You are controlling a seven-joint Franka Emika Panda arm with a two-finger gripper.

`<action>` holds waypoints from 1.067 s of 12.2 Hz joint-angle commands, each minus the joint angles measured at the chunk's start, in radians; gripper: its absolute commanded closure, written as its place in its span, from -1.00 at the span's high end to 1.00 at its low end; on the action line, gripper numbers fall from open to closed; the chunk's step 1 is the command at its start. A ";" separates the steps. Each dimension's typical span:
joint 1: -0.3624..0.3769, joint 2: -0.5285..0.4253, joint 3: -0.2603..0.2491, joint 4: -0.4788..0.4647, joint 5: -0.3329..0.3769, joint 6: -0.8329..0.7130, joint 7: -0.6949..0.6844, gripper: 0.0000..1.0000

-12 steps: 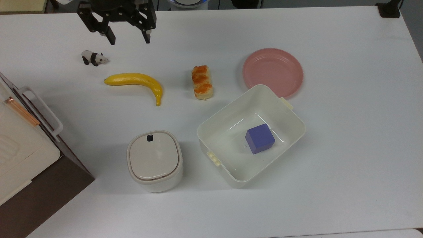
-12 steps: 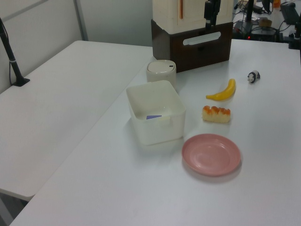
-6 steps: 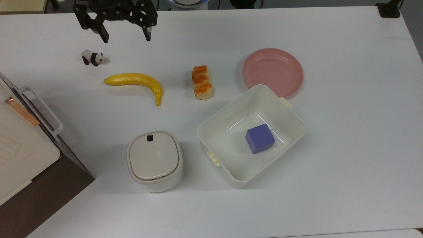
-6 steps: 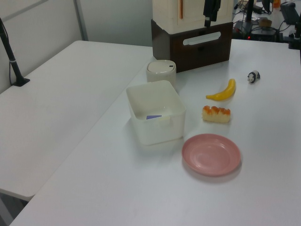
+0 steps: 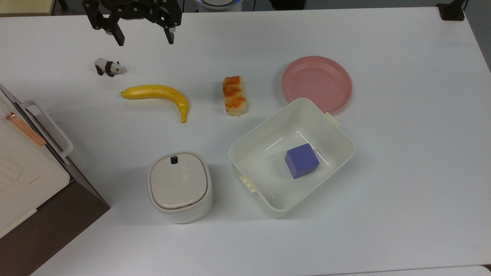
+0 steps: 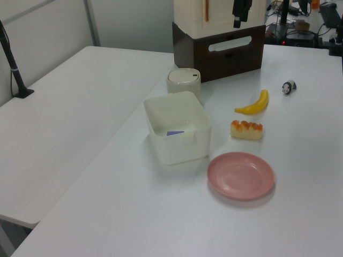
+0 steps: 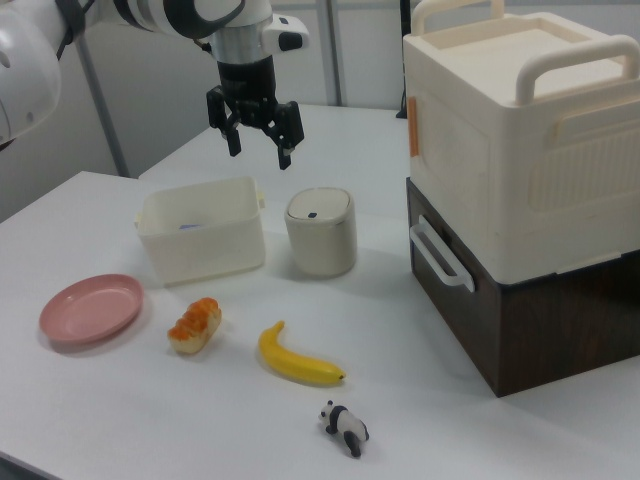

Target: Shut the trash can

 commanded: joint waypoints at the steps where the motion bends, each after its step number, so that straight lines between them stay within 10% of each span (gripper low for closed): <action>1: 0.022 -0.026 -0.014 -0.025 -0.010 -0.030 -0.017 1.00; 13: 0.046 -0.022 -0.020 -0.025 -0.016 -0.033 0.131 1.00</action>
